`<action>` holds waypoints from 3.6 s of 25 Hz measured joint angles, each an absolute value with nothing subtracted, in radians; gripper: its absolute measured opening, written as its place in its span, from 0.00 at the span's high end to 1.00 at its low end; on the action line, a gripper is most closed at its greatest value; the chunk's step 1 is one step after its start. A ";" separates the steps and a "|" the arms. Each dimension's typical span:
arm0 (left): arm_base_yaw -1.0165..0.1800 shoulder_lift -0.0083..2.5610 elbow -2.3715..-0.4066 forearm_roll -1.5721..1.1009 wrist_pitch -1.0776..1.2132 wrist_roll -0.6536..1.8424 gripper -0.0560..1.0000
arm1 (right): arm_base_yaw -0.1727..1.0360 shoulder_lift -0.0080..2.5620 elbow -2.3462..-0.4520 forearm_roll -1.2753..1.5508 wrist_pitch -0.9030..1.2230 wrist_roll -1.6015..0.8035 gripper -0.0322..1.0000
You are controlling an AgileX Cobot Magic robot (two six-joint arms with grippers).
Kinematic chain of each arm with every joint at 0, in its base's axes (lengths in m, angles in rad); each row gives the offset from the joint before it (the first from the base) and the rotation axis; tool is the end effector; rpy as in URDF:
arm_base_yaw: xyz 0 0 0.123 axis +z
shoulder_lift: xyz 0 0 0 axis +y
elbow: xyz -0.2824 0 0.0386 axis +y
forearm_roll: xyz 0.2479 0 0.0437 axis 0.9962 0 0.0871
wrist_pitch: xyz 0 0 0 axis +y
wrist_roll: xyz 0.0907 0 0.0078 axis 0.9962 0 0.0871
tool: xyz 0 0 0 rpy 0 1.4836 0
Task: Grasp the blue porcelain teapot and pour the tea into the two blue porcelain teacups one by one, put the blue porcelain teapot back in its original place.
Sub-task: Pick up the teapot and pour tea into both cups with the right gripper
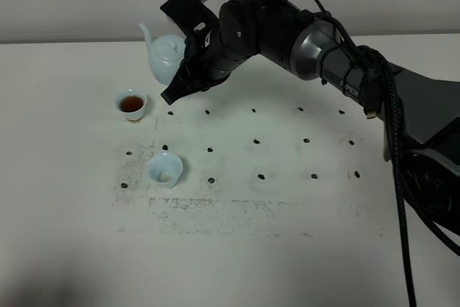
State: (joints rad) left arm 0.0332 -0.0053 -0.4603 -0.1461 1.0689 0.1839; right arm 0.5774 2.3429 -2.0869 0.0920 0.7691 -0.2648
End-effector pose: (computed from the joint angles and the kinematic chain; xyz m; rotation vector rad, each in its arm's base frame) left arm -0.0017 -0.0117 0.2661 0.1609 2.0718 -0.0438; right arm 0.4403 0.2938 0.2047 -0.9778 2.3223 0.2350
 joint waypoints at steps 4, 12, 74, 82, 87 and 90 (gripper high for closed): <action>0.033 -0.005 -0.460 -0.146 1.069 0.184 0.33 | 0.577 2.376 -2.087 0.101 0.765 -0.264 0.93; 0.033 -0.005 -0.460 -0.146 1.069 0.184 0.33 | 0.577 2.421 -2.087 0.113 0.742 -0.264 0.93; 0.033 -0.005 -0.460 -0.146 1.069 0.184 0.33 | 0.642 1.962 -1.160 -0.702 0.084 -0.694 0.93; 0.033 -0.005 -0.460 -0.146 1.069 0.184 0.33 | 0.641 1.962 -1.160 -0.770 0.000 -0.765 0.93; 0.033 -0.005 -0.460 -0.146 1.069 0.184 0.33 | 0.623 1.972 -1.168 -0.773 -0.056 -0.820 0.93; 0.033 -0.005 -0.460 -0.147 1.069 0.184 0.33 | 0.606 1.998 -1.199 -0.773 -0.050 -0.820 0.93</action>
